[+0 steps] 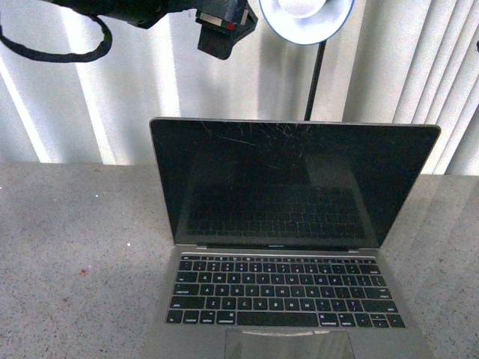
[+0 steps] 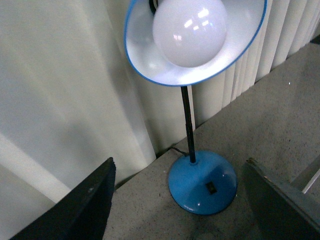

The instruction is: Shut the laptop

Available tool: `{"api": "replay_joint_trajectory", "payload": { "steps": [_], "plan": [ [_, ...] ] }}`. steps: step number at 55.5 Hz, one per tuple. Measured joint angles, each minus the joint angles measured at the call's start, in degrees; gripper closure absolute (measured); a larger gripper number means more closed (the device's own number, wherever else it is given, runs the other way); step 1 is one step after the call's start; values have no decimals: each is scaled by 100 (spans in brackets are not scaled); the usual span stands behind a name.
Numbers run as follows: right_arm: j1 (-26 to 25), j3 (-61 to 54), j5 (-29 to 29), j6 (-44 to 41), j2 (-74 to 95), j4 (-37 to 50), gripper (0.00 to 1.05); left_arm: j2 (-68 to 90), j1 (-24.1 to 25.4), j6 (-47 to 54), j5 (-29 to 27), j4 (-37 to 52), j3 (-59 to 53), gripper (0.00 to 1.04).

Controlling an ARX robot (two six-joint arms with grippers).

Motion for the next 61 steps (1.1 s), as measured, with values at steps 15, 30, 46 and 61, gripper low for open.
{"api": "replay_joint_trajectory", "payload": {
  "steps": [15, 30, 46, 61],
  "plan": [
    [350, 431, 122, -396, 546, -424, 102, 426, -144, 501, -581, -435, 278, 75],
    [584, 741, 173, -654, 988, -551, 102, 702, -181, 678, -929, -468, 446, 101],
    [772, 1178, 190, -573, 1270, -885, 102, 940, -155, 719, -800, -1084, 702, 101],
    [927, 1185, 188, -796, 1432, -1169, 102, 935, -153, 785, -501, -1436, 734, 101]
  ]
}}
